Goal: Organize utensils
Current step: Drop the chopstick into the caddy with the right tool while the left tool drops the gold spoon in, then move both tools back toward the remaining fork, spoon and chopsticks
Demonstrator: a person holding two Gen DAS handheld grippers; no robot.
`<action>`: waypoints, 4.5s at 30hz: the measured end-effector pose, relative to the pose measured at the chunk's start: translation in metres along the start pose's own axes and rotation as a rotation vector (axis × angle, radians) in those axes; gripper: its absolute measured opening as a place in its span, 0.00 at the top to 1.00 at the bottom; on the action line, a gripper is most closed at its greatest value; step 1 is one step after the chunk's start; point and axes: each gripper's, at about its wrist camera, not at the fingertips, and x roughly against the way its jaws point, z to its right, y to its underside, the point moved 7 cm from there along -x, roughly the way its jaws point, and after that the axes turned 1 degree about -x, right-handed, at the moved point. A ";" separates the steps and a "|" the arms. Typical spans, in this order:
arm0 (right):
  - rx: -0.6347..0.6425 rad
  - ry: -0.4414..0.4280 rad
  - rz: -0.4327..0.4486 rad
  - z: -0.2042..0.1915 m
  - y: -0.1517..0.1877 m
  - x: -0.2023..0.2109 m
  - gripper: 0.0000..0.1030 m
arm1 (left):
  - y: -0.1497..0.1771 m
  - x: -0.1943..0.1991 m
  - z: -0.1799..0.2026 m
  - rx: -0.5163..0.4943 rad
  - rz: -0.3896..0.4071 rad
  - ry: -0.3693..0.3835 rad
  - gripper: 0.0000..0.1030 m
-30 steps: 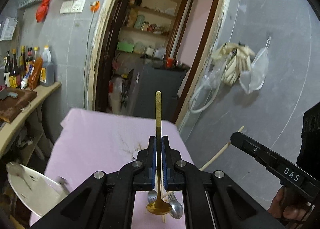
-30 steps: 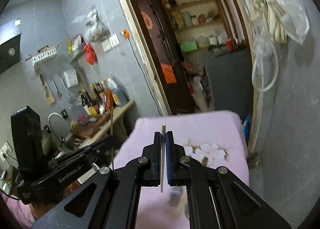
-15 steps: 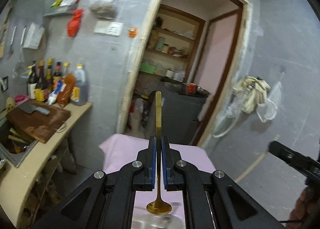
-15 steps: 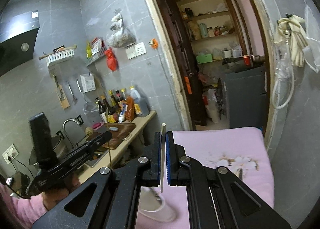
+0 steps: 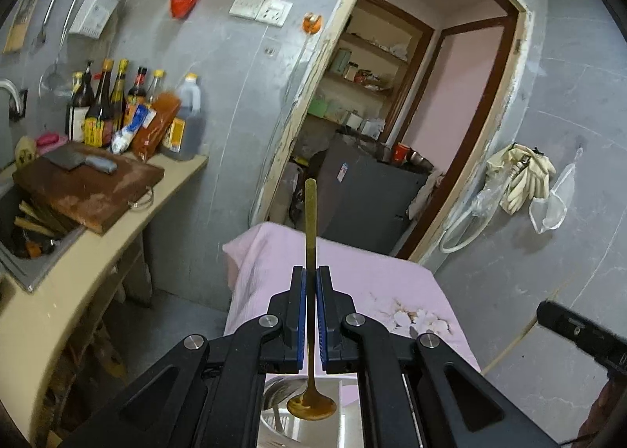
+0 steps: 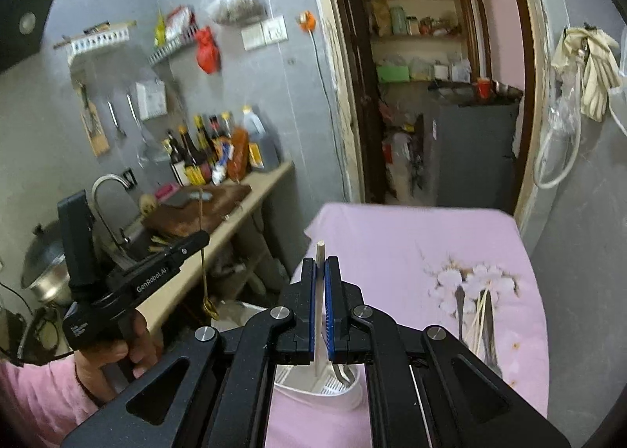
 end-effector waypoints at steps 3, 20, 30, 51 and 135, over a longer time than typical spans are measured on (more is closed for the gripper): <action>-0.007 0.017 -0.018 0.000 0.011 -0.014 0.96 | 0.010 -0.009 -0.007 0.019 0.009 0.000 0.95; 0.009 0.036 -0.092 -0.006 0.042 -0.049 0.96 | 0.054 -0.013 0.011 -0.079 0.028 0.001 0.94; -0.011 0.005 -0.107 -0.001 0.051 -0.054 0.96 | 0.060 0.002 0.014 -0.164 -0.021 0.004 0.94; -0.036 -0.001 0.004 0.019 0.040 -0.015 0.95 | 0.057 0.018 0.032 -0.137 -0.085 0.012 0.74; -0.254 -0.055 -0.039 0.377 0.080 -0.108 0.43 | 0.118 -0.177 0.279 -0.264 -0.168 -0.161 0.28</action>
